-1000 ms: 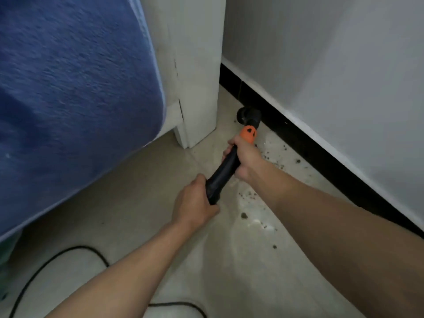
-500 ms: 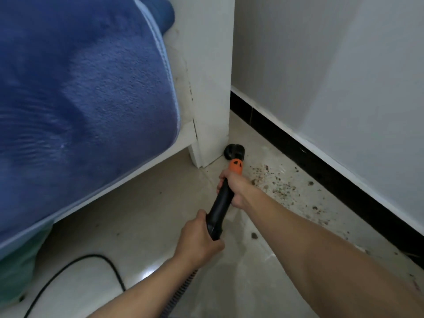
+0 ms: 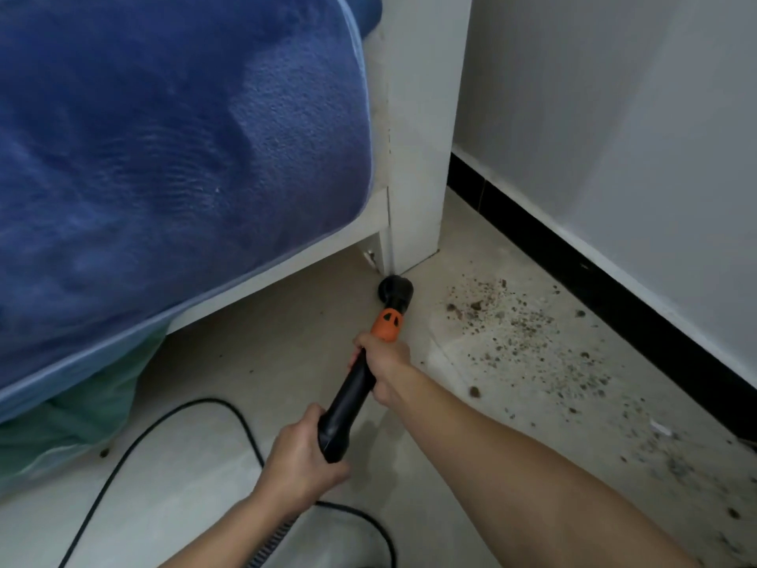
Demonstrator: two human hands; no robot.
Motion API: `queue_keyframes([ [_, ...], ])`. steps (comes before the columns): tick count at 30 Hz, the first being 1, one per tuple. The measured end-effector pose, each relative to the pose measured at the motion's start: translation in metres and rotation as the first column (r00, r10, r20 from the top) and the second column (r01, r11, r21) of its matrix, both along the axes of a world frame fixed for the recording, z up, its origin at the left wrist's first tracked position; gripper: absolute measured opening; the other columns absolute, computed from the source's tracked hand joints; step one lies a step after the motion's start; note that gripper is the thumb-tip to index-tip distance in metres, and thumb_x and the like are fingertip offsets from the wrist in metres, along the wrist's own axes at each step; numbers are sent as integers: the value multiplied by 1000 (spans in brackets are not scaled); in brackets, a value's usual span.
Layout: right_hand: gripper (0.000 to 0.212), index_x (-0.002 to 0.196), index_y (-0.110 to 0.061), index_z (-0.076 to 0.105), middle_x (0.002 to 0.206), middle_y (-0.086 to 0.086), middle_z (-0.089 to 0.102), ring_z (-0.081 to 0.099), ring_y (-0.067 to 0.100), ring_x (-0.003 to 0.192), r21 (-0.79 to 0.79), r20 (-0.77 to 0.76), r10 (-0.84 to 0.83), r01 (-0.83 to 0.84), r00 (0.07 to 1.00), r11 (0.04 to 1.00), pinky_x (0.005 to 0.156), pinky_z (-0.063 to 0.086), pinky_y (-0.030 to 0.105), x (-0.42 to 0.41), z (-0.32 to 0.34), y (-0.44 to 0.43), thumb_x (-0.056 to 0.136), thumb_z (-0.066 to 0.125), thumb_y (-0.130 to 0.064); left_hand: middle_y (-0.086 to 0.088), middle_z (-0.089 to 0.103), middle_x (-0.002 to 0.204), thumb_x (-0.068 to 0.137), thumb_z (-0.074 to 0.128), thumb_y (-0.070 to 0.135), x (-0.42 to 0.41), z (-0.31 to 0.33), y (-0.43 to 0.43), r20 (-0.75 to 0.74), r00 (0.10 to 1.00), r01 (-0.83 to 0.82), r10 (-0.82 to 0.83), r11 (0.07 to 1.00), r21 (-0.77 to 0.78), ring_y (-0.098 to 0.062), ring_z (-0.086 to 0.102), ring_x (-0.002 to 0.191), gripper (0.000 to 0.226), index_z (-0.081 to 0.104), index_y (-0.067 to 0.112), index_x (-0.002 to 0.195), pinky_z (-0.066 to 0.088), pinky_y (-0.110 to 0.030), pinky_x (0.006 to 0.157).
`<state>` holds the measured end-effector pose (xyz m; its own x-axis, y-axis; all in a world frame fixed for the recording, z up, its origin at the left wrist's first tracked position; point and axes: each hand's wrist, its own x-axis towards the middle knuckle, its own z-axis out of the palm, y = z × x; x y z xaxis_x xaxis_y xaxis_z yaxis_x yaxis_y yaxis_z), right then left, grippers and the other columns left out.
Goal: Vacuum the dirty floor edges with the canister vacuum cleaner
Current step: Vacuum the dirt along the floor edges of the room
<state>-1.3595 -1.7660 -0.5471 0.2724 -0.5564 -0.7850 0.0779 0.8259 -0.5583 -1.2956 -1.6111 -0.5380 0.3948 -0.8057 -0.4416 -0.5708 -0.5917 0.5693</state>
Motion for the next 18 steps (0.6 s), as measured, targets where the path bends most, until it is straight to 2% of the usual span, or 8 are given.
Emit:
queue_keyframes([
  [4,8,87,-5,54,57,8,54,51,19,46,-56,-103,-120,114,987,992,54,51,31,-38,-2,-45,87,61,-3,5,60,76,55,75,21,-28,-7,-48,-114,990,73,-79,996,-52,-8,56,61,40,47,25,83,41,-20,51],
  [7,19,102,-6,52,59,8,54,52,18,44,-114,-160,-194,177,968,978,51,51,30,-74,-2,-91,86,61,-4,4,62,84,58,78,20,-55,-11,-100,-208,967,135,-149,988,-79,-9,60,68,41,51,23,89,44,-19,53],
  [9,12,98,-5,53,61,8,55,53,17,46,-135,-216,-198,171,956,976,50,50,29,-99,0,-119,89,60,-5,3,63,88,58,79,21,-73,-15,-132,-237,953,168,-189,980,-105,-10,61,73,45,52,20,94,47,-21,56],
  [13,11,92,-5,49,63,10,55,53,18,48,-157,-244,-205,170,948,973,47,51,28,-124,-1,-155,89,60,-4,2,59,94,61,83,25,-93,-25,-170,-235,941,222,-243,969,-111,-12,60,79,52,51,17,101,51,-28,64],
  [16,12,92,-5,49,62,10,55,53,18,47,-149,-242,-169,135,956,980,52,52,31,-112,-8,-158,87,59,-3,-3,61,97,61,83,24,-87,-36,-174,-227,952,190,-207,977,-96,-18,62,81,53,51,15,103,54,-33,67],
  [18,12,93,-5,49,61,9,54,52,17,46,-144,-201,-177,150,963,978,49,51,28,-104,-8,-157,86,59,-2,-4,61,98,61,81,21,-80,-37,-173,-202,964,157,-174,983,-99,-18,63,81,53,51,14,104,56,-34,67],
])
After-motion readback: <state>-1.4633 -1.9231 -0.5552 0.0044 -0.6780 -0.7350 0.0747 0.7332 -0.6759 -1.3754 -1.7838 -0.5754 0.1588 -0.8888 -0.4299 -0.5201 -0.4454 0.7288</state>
